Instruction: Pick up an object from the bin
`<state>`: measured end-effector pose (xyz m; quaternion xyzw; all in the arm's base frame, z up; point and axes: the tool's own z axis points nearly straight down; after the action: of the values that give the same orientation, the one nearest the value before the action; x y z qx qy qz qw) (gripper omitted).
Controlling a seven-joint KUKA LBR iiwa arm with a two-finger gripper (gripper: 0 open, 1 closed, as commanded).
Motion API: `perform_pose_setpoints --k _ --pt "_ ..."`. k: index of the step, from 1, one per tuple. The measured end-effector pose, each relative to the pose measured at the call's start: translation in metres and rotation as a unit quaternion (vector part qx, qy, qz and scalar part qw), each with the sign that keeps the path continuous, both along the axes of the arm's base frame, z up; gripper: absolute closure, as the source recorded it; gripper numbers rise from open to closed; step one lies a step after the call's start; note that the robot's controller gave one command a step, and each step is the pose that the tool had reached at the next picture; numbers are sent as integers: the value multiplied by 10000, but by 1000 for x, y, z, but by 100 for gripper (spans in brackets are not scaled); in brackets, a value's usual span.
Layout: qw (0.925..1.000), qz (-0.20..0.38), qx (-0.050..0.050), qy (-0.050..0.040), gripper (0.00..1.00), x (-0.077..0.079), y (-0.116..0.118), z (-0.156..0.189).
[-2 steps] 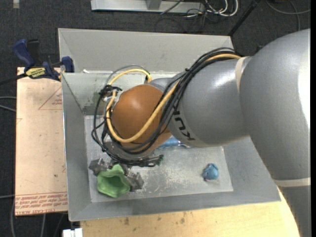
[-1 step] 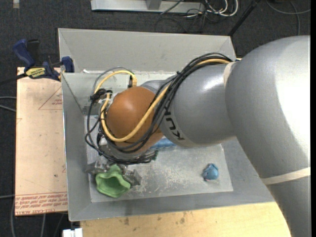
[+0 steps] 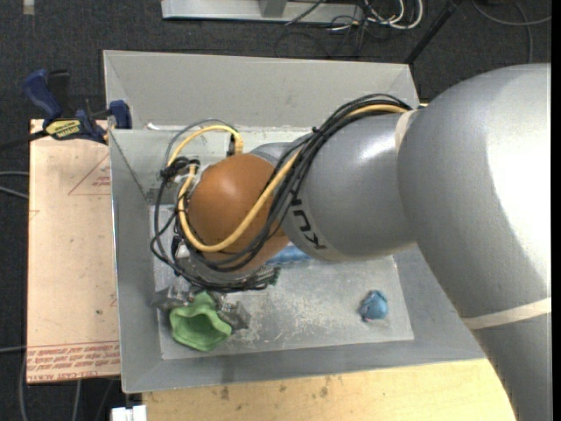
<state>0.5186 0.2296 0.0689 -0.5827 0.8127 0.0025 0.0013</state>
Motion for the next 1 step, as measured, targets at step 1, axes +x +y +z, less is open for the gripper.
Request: perform_pose_setpoints --k 1 --pt "10000 -1 7 -5 100 0 0 0"
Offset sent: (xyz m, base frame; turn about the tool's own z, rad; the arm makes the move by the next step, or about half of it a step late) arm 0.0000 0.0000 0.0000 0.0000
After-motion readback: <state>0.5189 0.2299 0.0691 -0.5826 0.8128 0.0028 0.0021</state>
